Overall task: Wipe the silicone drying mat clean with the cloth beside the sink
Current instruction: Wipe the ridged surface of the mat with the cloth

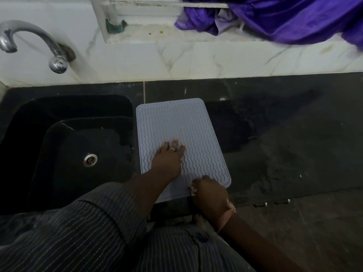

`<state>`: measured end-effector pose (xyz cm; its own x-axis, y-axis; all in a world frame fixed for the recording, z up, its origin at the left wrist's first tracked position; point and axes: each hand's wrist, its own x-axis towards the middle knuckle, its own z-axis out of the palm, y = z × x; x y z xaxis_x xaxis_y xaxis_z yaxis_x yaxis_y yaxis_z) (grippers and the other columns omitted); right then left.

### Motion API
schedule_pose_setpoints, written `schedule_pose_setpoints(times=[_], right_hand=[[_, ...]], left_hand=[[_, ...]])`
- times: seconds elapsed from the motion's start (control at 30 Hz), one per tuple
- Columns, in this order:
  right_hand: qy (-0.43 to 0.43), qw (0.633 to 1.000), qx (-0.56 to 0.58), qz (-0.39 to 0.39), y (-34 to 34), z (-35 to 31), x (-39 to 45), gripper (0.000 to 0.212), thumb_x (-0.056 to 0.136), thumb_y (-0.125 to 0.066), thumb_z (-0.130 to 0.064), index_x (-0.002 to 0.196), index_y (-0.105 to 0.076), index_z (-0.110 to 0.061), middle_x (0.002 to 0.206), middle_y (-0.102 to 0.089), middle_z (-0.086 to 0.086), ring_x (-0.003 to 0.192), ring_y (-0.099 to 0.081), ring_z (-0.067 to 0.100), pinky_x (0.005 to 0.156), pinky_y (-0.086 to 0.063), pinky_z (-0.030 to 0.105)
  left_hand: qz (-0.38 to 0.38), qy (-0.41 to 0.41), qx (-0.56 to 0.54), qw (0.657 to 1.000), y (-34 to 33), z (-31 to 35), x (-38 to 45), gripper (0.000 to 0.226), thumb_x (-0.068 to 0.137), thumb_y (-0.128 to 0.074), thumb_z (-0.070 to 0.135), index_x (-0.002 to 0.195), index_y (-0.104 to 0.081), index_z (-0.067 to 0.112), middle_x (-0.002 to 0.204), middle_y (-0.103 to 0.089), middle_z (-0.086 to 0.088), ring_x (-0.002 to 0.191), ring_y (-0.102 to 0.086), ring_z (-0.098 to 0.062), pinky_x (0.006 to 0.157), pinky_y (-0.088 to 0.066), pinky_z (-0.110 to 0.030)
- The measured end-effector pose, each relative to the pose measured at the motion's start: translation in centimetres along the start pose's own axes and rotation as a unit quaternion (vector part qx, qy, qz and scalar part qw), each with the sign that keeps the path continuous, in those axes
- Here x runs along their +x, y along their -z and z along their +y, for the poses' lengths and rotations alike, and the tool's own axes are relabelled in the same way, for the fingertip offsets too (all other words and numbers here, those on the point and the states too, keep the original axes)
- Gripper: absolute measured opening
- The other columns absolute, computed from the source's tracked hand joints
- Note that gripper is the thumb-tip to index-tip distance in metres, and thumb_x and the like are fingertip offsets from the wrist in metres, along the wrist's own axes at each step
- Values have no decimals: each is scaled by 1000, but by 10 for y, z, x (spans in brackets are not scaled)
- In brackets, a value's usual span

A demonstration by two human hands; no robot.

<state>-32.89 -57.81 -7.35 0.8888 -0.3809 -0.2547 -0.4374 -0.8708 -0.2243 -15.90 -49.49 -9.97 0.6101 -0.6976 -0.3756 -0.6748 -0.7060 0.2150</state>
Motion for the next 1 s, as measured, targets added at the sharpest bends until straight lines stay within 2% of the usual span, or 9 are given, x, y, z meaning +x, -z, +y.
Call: schedule_pose_setpoints(times=[0.1, 0.27, 0.37, 0.5, 0.6, 0.73, 0.9, 1.0], right_hand=[[-23, 999, 30, -28, -4, 4, -8, 14, 94, -61, -20, 93, -72, -12, 102, -67, 5, 90, -67, 23, 77, -55, 32], [36, 996, 72, -44, -7, 21, 7, 17, 93, -60, -22, 87, -72, -11, 94, -70, 6, 85, -66, 21, 83, -57, 35], [34, 996, 78, -24, -7, 30, 14, 15, 91, -60, -23, 87, -71, -14, 94, -70, 5, 86, -67, 21, 79, -53, 29], [60, 996, 67, -6, 0, 29, 17, 19, 92, -59, -32, 95, -72, -19, 98, -66, 0, 86, -66, 19, 76, -55, 34], [81, 995, 53, 2, 6, 33, 30, 19, 92, -58, -34, 100, -72, -23, 101, -65, -1, 89, -65, 19, 73, -52, 33], [129, 991, 31, 35, 11, 39, 61, 16, 92, -60, -35, 88, -71, -24, 91, -64, -1, 81, -65, 19, 61, -43, 29], [171, 984, 29, 28, 27, 37, 105, 16, 91, -59, -33, 95, -71, -23, 96, -63, 3, 88, -64, 24, 70, -55, 40], [196, 980, 16, 23, 36, 34, 133, 13, 90, -61, -28, 95, -71, -24, 96, -63, 1, 90, -63, 23, 70, -53, 37]], left_hand=[[-1, -3, -5, 1000, 1, 2, -1, 67, 107, -37, 29, 164, -1, 27, 171, 8, -5, 156, 5, -35, 126, -3, -50], [17, -11, -37, 999, -4, 3, -5, 68, 107, -34, 45, 164, 0, 26, 170, 9, -6, 155, 8, -36, 124, 2, -50], [-23, -29, -25, 999, -6, 1, -8, 91, 100, -41, 62, 161, 15, 25, 166, 26, -7, 153, 22, -36, 123, 10, -51], [-114, -52, -1, 992, 4, -5, -7, 124, 83, -55, 78, 156, 29, 24, 156, 44, -6, 144, 39, -31, 118, 20, -48], [-123, -40, 10, 992, 4, -3, -7, 130, 79, -61, 79, 155, 31, 25, 157, 44, -7, 145, 39, -33, 118, 20, -48], [-130, -38, 22, 991, 3, -3, -4, 136, 75, -65, 79, 154, 31, 26, 157, 45, -7, 144, 40, -35, 122, 16, -53], [-117, -24, 26, 992, 2, 1, -5, 139, 75, -71, 72, 154, 32, 21, 157, 43, -7, 141, 43, -32, 120, 19, -48], [-117, 9, 21, 993, 4, 7, -5, 143, 74, -77, 66, 153, 32, 16, 158, 42, -6, 140, 44, -30, 119, 22, -45]])
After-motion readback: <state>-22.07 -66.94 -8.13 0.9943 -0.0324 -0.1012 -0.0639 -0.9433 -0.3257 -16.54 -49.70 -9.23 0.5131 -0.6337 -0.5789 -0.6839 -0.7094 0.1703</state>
